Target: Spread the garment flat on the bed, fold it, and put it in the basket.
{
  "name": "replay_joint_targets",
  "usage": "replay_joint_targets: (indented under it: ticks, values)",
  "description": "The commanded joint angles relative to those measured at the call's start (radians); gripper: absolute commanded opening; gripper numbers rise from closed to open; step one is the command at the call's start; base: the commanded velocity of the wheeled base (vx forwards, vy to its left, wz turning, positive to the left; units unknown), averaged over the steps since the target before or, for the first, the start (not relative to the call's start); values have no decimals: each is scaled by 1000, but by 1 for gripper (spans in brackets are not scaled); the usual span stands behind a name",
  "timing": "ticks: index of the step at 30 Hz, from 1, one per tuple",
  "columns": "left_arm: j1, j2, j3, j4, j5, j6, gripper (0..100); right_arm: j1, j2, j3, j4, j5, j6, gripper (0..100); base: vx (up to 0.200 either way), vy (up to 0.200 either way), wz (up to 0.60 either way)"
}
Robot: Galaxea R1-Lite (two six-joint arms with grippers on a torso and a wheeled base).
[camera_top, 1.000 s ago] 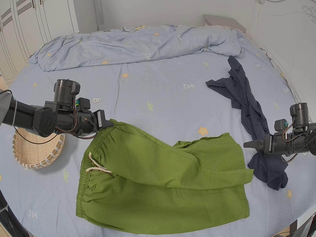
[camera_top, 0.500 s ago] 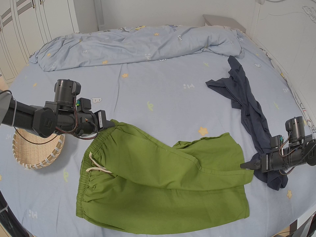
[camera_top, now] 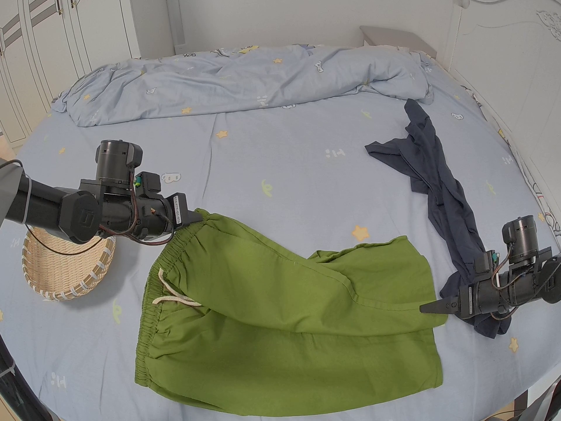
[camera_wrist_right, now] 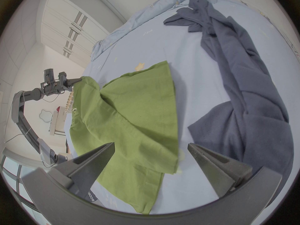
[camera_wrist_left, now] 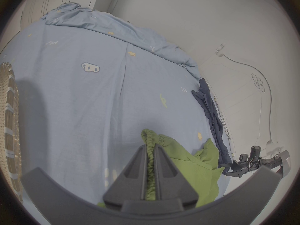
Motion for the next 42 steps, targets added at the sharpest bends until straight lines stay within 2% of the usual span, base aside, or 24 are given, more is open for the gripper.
replay_joint_targets:
  ticks: [1, 14, 21, 23, 24, 25, 26, 27, 28, 36, 38, 42]
  values:
    - [3, 8, 1, -2, 1, 0, 0, 11, 0, 7, -5, 0, 0, 0, 0, 0, 0]
    - [3, 8, 0, -4, 1, 0, 0, -5, -5, 6, -8, -1, -3, 0, 0, 0, 0]
    - [15, -26, 11, -4, 20, 0, 0, -5, -15, -14, -59, -14, -3, 0, 0, 0, 0]
    - [29, -58, 26, -4, 40, -3, 0, 1, -15, -72, -62, -35, 4, 0, 0, 0, 0]
    - [50, -88, 43, -4, 42, -2, 0, 21, -14, -138, -60, -96, 7, 0, 0, 0, 0]
    - [50, -88, 43, -4, 42, -2, 0, 21, -14, -138, -60, -96, 7, 0, 0, 0, 0]
    - [73, -123, 61, -4, 42, 0, 0, 47, -8, -215, -60, -164, 9, 0, 0, 0, 0]
    - [73, -123, 61, -4, 42, 0, 0, 47, -8, -215, -60, -164, 9, 0, 0, 0, 0]
    - [103, -163, 89, -4, 40, 0, 0, 80, 21, -312, -56, -221, 10, 0, 0, 0, 0]
    - [188, -247, 132, -4, 36, 0, 0, 157, 130, -600, 3, -322, 6, 0, 0, 0, 0]
    - [215, -247, 129, -14, 34, 0, 0, 177, 184, -677, -11, -393, 3, 0, 0, 0, 0]
    - [227, -223, 132, -54, 30, 0, 0, 188, 239, -767, -14, -420, 6, 0, 0, 0, 0]
